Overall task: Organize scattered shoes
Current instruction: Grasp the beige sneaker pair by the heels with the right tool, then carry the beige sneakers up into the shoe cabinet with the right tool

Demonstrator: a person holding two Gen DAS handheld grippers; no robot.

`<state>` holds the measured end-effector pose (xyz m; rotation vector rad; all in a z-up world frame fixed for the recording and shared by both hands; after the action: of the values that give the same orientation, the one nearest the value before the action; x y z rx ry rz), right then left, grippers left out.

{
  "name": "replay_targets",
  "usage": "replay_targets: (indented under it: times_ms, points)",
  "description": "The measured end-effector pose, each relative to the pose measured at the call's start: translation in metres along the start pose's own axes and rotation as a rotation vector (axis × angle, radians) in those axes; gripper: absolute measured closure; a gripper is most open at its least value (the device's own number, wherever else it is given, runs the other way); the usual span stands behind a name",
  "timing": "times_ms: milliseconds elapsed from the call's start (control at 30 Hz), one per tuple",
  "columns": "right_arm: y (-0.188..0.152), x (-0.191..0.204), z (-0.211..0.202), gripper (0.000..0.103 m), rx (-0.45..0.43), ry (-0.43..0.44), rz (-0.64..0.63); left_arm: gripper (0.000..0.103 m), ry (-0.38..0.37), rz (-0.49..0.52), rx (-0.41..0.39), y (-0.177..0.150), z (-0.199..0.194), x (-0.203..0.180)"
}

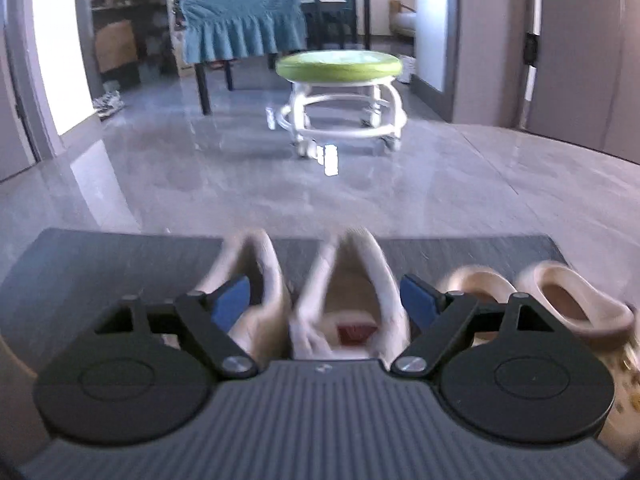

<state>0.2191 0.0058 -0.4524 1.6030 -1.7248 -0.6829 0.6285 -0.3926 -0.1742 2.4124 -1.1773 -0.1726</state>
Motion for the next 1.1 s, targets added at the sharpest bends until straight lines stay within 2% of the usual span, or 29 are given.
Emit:
replay_targets:
  times_ms: [100,200,300,333,433,533,633,733,833,933,1033,1100]
  points:
    - [0.000,0.014,0.043,0.019,0.147,0.032,-0.012,0.000,0.023,0.024,-0.042,0.003,-0.007,-0.003]
    - [-0.006,0.014,0.075,0.020,0.232,-0.024,0.020,0.000,0.018,0.036,-0.070,0.005,-0.014,-0.010]
    - [-0.012,0.015,0.092,0.022,0.230,-0.066,0.017,0.000,0.012,0.055,-0.076,0.001,-0.018,-0.019]
    - [-0.013,0.014,0.095,0.030,0.236,-0.069,0.023,0.000,0.013,0.066,-0.074,-0.001,-0.019,-0.023]
    - [-0.016,0.015,0.103,0.038,0.243,-0.107,-0.013,0.000,0.041,0.096,-0.064,-0.009,-0.017,-0.027]
    - [-0.017,0.018,0.104,0.054,0.231,-0.112,-0.054,0.000,0.076,0.115,-0.052,-0.015,-0.011,-0.020]
    - [-0.015,0.013,0.103,0.064,0.242,-0.109,-0.056,0.000,0.107,0.108,-0.067,-0.014,-0.010,-0.006]
    - [-0.015,0.011,0.089,0.068,0.169,-0.055,-0.042,0.000,0.101,0.075,-0.095,-0.011,-0.010,0.015]
    - [-0.018,0.009,0.070,0.069,0.079,-0.006,-0.013,0.000,0.138,0.091,-0.131,-0.008,-0.001,0.034]
    - [-0.018,0.010,0.036,0.071,-0.012,0.074,0.007,0.000,0.152,0.087,-0.147,-0.010,0.014,0.050]
    - [-0.015,0.013,0.007,0.071,-0.071,0.114,0.007,0.000,0.147,0.027,-0.147,-0.012,0.033,0.072]
    - [-0.014,0.016,-0.032,0.072,-0.137,0.152,-0.004,0.000,0.129,-0.024,-0.191,-0.012,0.039,0.084]
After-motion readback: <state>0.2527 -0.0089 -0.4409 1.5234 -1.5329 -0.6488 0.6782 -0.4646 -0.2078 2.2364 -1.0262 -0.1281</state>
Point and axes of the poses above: each gripper's, at about its wrist camera, not at the fingertips, and z roughly the way its jaws point, x to its left, y to its top, the point moved 5 cm from there along z, roughly the way its jaws point, and after that the axes turned 7 degrees about z, right-handed, at the moved point
